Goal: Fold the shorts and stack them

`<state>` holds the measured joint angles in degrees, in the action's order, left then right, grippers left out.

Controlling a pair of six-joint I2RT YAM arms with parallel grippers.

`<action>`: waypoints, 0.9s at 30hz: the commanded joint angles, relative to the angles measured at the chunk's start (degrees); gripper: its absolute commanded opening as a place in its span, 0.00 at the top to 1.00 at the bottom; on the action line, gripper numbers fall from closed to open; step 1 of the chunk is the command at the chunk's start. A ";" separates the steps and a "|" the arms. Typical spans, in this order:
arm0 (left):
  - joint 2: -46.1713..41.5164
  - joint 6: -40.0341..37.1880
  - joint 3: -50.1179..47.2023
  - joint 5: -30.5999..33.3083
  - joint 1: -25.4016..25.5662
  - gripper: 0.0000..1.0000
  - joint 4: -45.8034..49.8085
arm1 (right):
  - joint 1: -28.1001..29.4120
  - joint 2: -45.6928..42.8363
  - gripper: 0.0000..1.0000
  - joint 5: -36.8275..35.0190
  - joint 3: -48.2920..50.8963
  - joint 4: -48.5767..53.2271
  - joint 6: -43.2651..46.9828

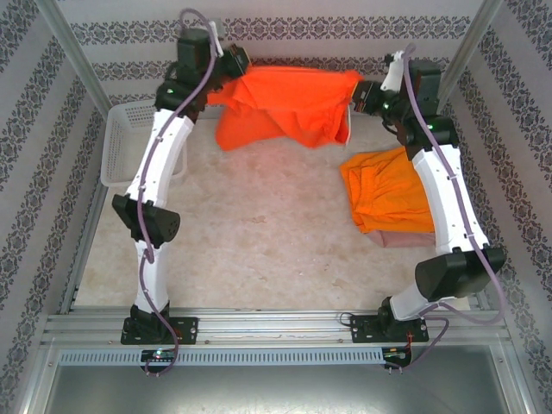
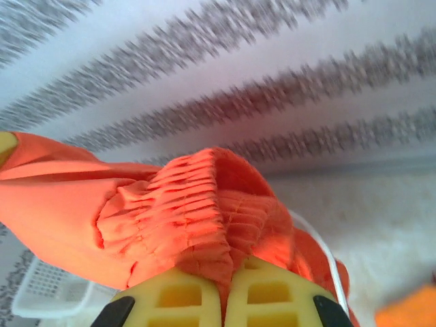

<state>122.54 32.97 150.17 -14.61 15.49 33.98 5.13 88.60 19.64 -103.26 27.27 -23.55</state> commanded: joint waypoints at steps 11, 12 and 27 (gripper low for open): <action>-26.36 -10.92 -58.21 1.54 1.39 0.28 -3.89 | 1.97 -14.00 1.00 -0.10 35.61 -6.18 3.82; -29.27 -9.37 -63.77 1.63 1.38 0.21 -6.92 | 2.19 -14.19 1.00 -0.82 38.28 -6.14 3.61; -41.28 3.15 -97.52 -2.12 1.53 0.20 -18.31 | 2.49 -13.12 1.00 -2.80 42.97 -6.40 2.40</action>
<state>79.18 32.86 54.30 -14.68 16.80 21.52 7.29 75.68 17.41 -58.22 22.81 -21.04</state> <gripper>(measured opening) 0.802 0.051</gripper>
